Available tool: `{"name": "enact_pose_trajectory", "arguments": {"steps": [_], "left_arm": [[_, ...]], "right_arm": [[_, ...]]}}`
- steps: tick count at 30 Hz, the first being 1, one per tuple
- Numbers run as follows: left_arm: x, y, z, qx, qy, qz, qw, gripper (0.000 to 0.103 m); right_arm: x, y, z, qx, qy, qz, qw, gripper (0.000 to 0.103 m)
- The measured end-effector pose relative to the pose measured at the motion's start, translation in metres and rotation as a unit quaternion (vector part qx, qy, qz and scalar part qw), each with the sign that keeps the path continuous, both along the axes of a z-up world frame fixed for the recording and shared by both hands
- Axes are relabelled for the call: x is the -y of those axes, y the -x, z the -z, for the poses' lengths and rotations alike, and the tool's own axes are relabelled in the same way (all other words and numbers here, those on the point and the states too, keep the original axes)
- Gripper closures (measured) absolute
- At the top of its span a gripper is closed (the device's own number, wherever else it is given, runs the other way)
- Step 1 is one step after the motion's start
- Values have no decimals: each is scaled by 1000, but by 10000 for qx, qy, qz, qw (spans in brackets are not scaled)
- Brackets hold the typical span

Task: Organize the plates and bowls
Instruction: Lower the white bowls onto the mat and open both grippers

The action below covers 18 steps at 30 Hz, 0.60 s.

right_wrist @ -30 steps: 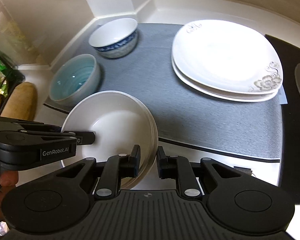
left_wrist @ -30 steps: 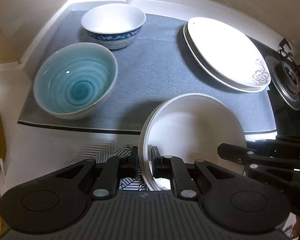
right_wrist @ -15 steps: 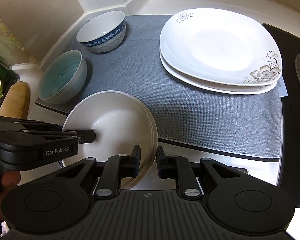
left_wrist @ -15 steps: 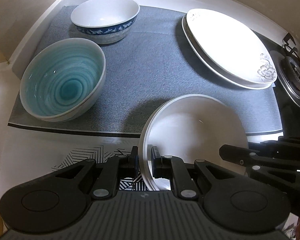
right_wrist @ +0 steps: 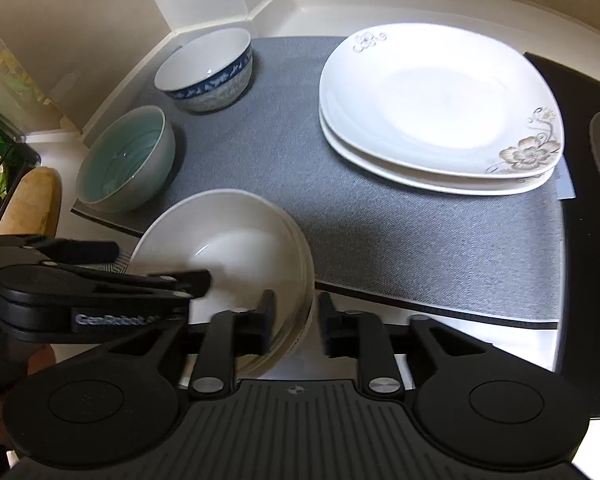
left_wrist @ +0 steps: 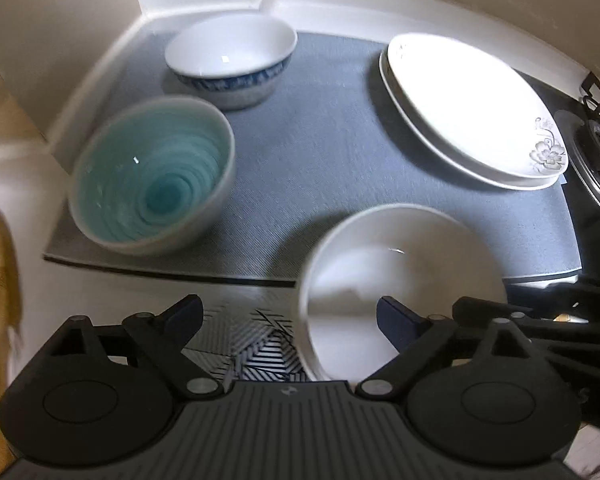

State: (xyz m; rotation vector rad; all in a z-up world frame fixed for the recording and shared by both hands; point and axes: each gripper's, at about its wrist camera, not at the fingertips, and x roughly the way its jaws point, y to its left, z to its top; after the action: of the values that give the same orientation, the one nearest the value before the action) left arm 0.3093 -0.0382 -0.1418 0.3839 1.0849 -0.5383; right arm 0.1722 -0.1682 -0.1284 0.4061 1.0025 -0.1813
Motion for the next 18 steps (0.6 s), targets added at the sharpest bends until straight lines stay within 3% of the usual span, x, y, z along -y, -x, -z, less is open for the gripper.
{"name": "enact_pose_trajectory", "arguments": {"steps": [1, 7, 18], "left_arm": [[-2, -1, -2, -28, -24, -23, 10000, 3], [-23, 0, -18, 56, 19, -279, 9996, 1], [-43, 3, -33, 140, 152, -482, 9986, 0]], "right_arm": [[1, 1, -2, 29, -8, 42, 10000, 53], [4, 15, -24, 299, 8, 179, 9994, 39], [-10, 18, -36, 348, 89, 48, 9993, 36]]}}
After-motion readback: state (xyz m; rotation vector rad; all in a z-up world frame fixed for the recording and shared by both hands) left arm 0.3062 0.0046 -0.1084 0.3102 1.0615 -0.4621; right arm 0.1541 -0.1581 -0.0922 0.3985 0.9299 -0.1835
